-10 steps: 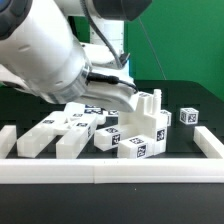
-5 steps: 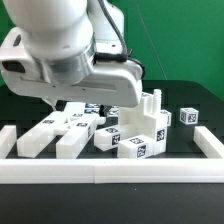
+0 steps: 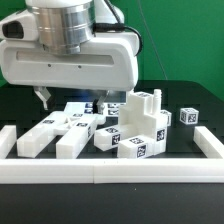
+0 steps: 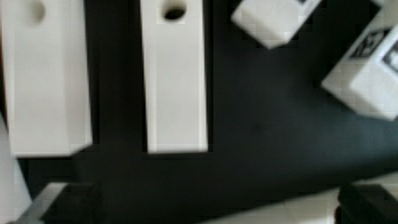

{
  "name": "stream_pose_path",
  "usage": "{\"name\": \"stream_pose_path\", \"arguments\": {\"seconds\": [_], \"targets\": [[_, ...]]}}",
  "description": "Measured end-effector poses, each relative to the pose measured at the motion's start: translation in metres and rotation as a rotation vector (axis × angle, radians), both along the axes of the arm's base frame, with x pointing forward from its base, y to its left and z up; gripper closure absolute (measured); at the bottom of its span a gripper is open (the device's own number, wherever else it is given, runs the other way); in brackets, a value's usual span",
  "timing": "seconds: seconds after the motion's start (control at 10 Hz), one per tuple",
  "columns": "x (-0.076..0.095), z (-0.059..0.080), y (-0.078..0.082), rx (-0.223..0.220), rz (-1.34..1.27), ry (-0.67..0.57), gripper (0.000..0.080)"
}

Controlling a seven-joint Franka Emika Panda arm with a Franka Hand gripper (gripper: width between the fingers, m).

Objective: Assemble chair

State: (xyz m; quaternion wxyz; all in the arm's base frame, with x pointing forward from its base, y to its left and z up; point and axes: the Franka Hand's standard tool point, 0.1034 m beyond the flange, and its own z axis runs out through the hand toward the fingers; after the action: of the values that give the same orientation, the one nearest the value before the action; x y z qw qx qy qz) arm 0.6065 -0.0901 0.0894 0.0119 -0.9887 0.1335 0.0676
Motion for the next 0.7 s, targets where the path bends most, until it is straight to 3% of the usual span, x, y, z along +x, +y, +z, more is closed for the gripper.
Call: {"name": "stream_pose_path", "arguments": {"seconds": [0.1,0.4,0.7], "targets": [[0.0,0.0,-0.001,-0.027,0.001,-0.076,0.0151],[-0.024,-0.016,-0.012,-0.02,-0.058,-0.073,0.0151],[-0.035,-0.03,-0.009,-0.031,-0.056,-0.076,0.0151]]}}
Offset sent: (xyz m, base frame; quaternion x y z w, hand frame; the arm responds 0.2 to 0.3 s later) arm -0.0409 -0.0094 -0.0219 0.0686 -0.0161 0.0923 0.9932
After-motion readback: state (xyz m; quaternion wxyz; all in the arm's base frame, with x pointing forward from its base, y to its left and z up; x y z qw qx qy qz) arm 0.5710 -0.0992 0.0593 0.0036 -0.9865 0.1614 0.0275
